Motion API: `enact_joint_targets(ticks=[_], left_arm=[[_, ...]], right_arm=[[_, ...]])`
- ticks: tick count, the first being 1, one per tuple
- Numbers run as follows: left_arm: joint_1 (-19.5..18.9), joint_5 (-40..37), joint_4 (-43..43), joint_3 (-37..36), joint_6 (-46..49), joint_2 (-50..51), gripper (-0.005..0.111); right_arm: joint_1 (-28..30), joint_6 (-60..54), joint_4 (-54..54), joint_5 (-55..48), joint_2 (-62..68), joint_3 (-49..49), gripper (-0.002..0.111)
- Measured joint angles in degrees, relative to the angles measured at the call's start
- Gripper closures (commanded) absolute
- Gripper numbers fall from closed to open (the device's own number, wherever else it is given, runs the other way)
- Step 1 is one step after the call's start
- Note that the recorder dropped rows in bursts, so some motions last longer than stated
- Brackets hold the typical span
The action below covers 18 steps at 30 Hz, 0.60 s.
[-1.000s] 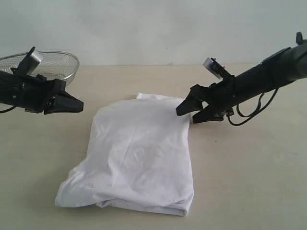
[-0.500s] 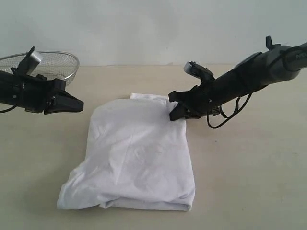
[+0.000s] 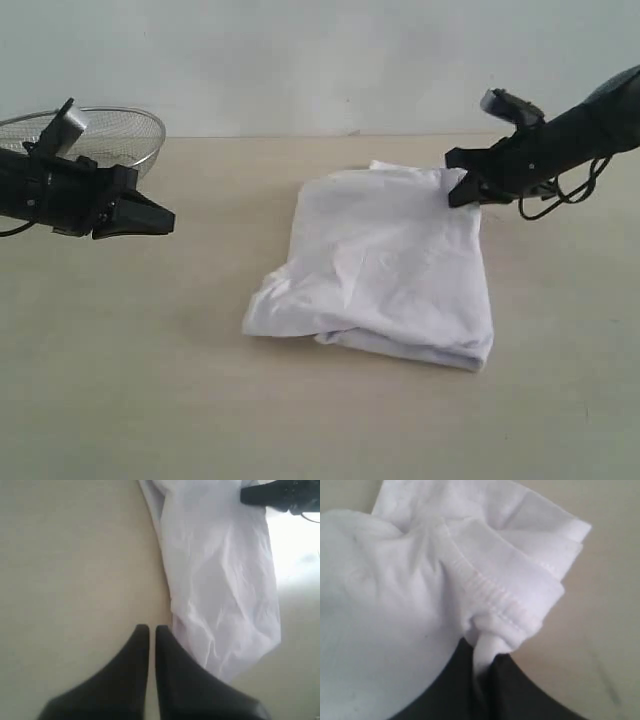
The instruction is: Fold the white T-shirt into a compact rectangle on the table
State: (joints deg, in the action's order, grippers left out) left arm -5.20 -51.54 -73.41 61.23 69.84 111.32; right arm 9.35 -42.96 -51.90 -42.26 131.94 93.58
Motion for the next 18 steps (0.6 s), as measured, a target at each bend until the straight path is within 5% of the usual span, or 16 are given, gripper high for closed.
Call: enact_joint_targets(ticks=[10,18], left_arm=[[0.0,-0.7,-0.9,0.0,0.1,0.9,0.102],[-0.1,-0.7,-2.4,0.0,0.1,1.0,0.102]], right_arm=[[1.5,12.1,22.0,3.0,0.9,16.7,0.109],[1.5,14.6,27.9,5.2,12.8,30.4,0.108]])
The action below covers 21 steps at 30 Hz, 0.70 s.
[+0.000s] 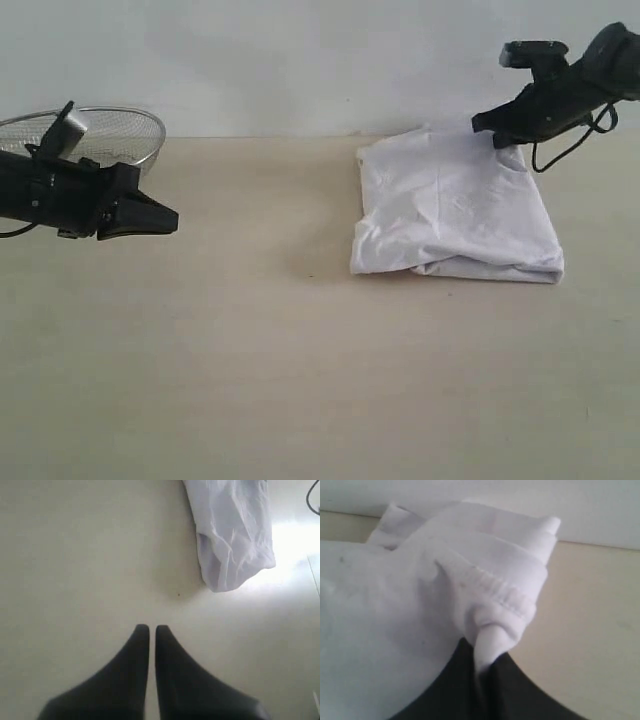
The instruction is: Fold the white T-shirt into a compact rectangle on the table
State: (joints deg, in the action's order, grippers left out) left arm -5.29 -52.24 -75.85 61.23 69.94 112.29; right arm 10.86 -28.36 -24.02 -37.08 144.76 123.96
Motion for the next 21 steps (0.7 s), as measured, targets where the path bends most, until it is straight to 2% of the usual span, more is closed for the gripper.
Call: enact_joint_targets(ticks=[2,5,6,7,8,11,12,16,17,18,21], left_arm=[[0.0,0.0,0.0,0.0,0.1,0.0,0.102],[0.0,0.3,-0.1,0.0,0.1,0.0,0.102],[0.0,0.9,-0.1,0.0,0.1,0.0,0.102],[0.0,1.2,-0.1,0.0,0.2,0.0,0.102],[0.0,1.3,-0.2,0.0,0.7,0.0,0.102],[0.0,1.8,-0.6,1.1,2.3,0.1,0.102],[0.0,2.1,-0.6,1.4,2.4,0.1,0.102],[0.0,5.6,-0.6,2.5,5.6,-1.9,0.102],[0.0,5.7,-0.6,2.5,6.6,-3.3,0.102],[0.0,5.1,-1.0,2.5,7.2,-5.2,0.102],[0.0,4.2,-3.0,1.0,8.5,-8.7,0.102]], right_arm=[[0.0,0.2,0.5,1.1,2.0,2.6,0.094],[0.0,0.4,1.1,2.2,2.1,4.2,0.032],[0.0,0.8,1.2,2.1,2.1,4.7,0.026],[0.0,1.8,1.5,1.7,2.1,5.0,0.029],[0.0,3.2,2.0,1.0,1.7,5.0,0.042],[0.0,6.5,4.9,-3.3,-1.2,5.2,0.098],[0.0,6.9,5.7,-4.7,-2.1,5.2,0.107],[0.0,8.1,10.8,-14.1,-10.1,5.5,0.109],[0.0,8.1,11.6,-19.1,-13.2,5.5,0.109],[0.0,8.1,11.4,-25.7,-16.2,5.5,0.109],[0.0,7.7,7.9,-30.8,-21.7,4.0,0.109]])
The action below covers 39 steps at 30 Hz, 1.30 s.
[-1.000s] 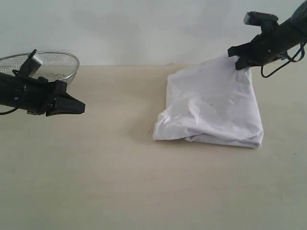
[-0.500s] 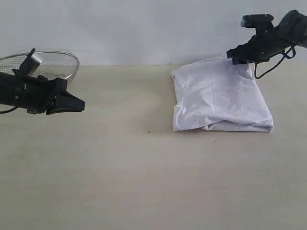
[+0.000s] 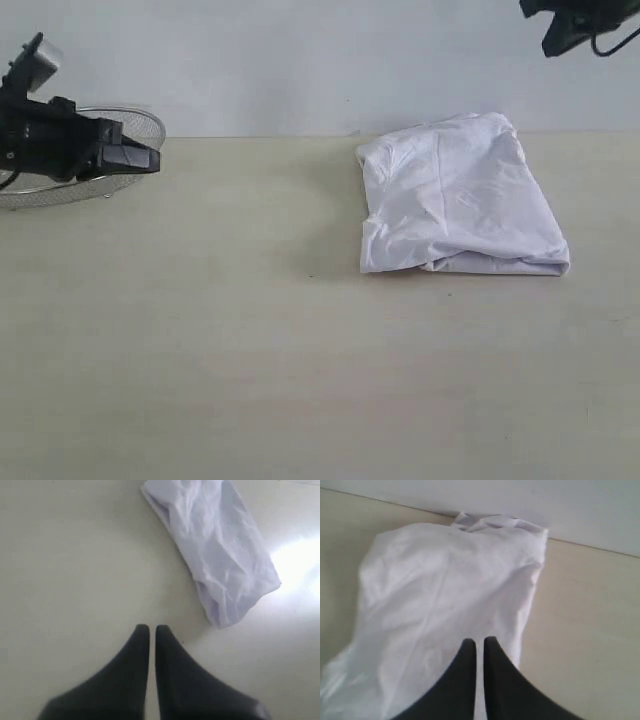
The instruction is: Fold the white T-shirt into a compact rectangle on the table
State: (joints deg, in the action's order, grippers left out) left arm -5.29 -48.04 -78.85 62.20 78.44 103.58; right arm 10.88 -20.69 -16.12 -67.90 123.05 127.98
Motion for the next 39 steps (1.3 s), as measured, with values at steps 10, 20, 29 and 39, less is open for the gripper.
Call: enact_joint_targets(ticks=[10,20,29,39], left_arm=[[1.6,5.7,-8.9,-17.5,4.3,-14.5,0.102],[1.7,10.7,-13.0,-24.2,5.9,-16.3,0.102],[1.7,10.9,-13.1,-24.2,6.2,-16.6,0.102],[1.7,10.9,-13.1,-24.2,6.2,-16.6,0.102]], right_arm=[[-0.1,-4.8,-14.2,-1.4,-27.1,-31.0,0.109],[-8.4,-10.6,-21.0,13.6,-57.8,-78.5,0.109],[-10.9,-10.8,-23.2,16.4,-73.0,-95.9,0.109],[-10.8,-10.8,-22.4,19.7,-75.4,-96.7,0.109]])
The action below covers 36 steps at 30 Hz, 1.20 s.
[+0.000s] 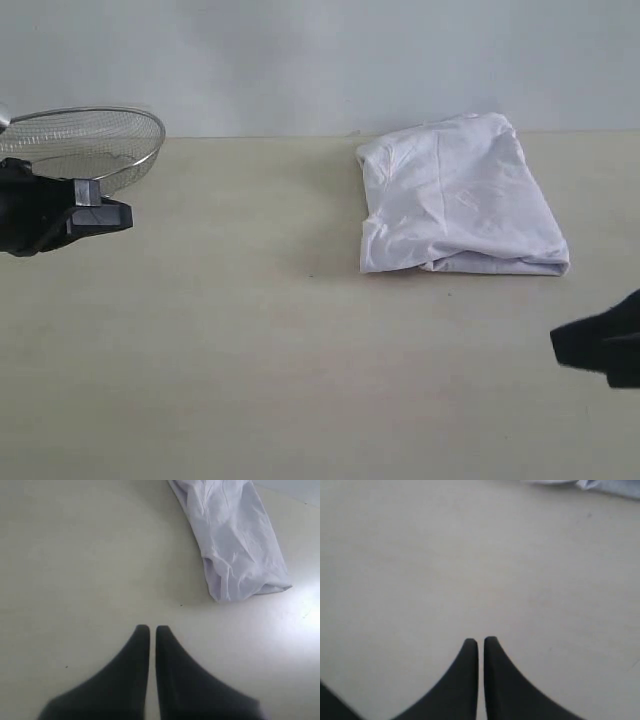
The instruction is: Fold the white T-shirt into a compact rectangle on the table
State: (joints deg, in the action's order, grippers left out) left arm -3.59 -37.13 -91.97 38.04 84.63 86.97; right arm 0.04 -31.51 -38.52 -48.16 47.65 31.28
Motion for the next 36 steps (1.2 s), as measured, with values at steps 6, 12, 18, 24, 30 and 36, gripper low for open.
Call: enact_joint_targets(ticks=[6,12,18,24,30,36], left_arm=[[0.0,0.0,0.0,0.0,0.0,0.0,0.102],[0.0,0.0,-0.1,0.0,0.0,0.0,0.102],[0.0,0.0,-0.3,0.0,0.0,0.0,0.102],[0.0,0.0,-0.3,0.0,0.0,0.0,0.102],[0.0,0.0,-0.3,0.0,0.0,0.0,0.102],[0.0,0.0,-0.3,0.0,0.0,0.0,0.102]], right_arm=[[0.0,0.0,1.0,12.1,-9.4,-0.6,0.109],[0.0,-0.6,3.0,23.8,-22.7,-2.4,0.109],[0.0,-1.1,3.2,36.5,-33.4,-13.3,0.109],[0.0,-1.1,3.2,44.9,-39.3,-26.3,0.109],[0.0,-1.5,3.2,46.2,-40.0,-30.8,0.109],[0.0,-2.4,3.2,43.3,-40.1,-31.0,0.109]])
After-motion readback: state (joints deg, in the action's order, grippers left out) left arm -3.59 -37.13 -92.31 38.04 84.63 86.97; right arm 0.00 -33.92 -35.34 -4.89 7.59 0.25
